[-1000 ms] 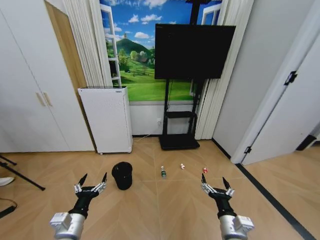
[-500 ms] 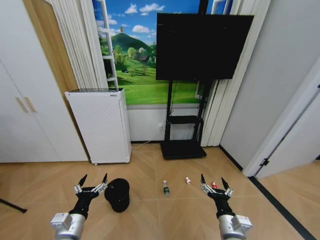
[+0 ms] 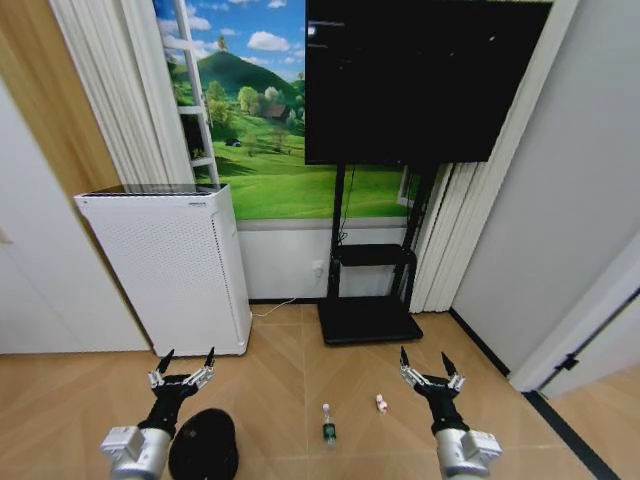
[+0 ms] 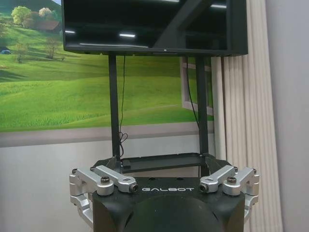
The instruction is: Pick up the trash bin and place the garbage on the floor into it.
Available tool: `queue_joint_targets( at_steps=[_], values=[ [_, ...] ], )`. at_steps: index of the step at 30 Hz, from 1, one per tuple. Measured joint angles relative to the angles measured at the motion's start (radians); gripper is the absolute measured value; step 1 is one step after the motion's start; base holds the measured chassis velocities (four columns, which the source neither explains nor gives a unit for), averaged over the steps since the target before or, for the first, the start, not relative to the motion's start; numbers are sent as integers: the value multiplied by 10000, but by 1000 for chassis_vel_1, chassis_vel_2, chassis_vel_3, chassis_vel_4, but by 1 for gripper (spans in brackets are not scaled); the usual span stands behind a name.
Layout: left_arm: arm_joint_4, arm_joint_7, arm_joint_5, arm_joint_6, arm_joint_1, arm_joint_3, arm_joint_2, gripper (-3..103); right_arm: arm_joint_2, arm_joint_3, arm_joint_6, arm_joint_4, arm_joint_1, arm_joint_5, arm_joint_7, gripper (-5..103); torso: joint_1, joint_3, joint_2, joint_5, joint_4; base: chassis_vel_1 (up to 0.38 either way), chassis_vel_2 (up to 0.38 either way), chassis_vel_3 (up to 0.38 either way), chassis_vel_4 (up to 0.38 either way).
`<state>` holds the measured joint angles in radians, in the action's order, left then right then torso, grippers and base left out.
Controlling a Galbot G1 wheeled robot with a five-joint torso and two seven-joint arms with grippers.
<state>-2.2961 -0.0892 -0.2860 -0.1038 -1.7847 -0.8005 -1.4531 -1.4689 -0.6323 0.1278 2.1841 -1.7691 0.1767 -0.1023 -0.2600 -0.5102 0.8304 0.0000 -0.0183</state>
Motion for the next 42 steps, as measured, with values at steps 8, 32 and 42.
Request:
queue_joint_targets(
  at_steps=[8, 32, 42],
  values=[
    [31, 207, 59, -12, -57, -60, -13, 98, 75, 15, 102, -25, -98, -72, 113, 100, 8, 4, 2, -3, -1, -59, 96, 30, -80],
    [20, 366, -246, 240, -173, -409, 128, 100, 26, 45, 267, -310, -90, -260, 87, 100, 176, 212, -369, 0, 0, 16, -23, -13, 13],
    [58, 300, -122, 388, -206, -359, -56, 100, 119, 67, 264, -345, -35, -202, 78, 100, 372, 471, -824, 0, 0, 0, 0, 0, 0]
  ],
)
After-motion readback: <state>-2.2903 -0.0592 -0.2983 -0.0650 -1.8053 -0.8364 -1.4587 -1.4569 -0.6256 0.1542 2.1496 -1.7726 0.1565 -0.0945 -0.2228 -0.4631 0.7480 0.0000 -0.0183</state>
